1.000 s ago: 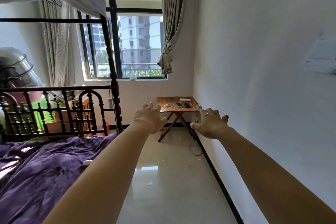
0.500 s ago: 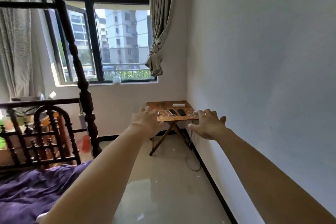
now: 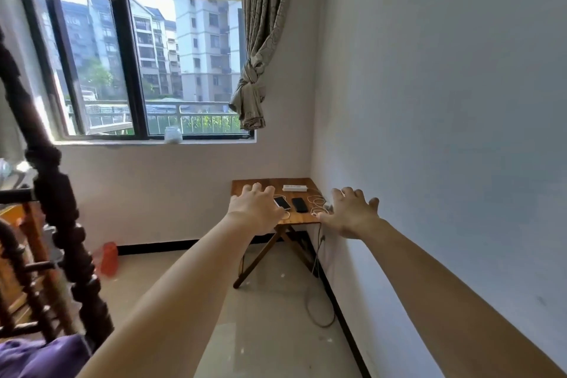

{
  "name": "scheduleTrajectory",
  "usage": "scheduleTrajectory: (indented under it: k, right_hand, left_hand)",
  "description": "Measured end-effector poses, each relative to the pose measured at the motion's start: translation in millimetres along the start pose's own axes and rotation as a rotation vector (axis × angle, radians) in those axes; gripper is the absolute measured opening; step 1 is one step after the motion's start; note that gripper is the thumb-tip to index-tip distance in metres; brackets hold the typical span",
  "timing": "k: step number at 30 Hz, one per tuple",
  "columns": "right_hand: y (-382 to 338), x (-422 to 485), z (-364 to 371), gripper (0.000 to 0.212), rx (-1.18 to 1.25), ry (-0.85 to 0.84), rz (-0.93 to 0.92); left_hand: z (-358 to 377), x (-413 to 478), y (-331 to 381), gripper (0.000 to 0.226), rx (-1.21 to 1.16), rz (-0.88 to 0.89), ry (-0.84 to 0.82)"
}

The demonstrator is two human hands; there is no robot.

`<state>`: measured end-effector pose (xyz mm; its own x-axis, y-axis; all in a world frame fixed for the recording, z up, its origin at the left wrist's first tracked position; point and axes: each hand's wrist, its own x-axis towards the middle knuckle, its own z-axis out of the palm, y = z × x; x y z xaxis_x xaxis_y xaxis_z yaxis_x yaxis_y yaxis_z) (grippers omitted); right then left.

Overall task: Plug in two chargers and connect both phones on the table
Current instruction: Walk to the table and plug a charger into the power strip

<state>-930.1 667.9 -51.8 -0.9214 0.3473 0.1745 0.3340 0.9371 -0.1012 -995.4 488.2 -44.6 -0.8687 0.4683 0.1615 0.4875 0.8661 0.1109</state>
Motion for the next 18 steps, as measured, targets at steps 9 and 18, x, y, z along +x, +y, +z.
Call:
scheduleTrajectory:
  k: [9,18]
  right_hand:
    - [14.6,177.1,58.0,0.071,0.004,-0.071,0.001]
    - [7.9,362.0,92.7,0.070,-0.021,-0.026,0.020]
  left_hand:
    - [50.3,177.0,-22.2,0.059,0.014,-0.007,-0.014]
    - [80.7,371.9,-71.2,0.059,0.060,0.025,-0.018]
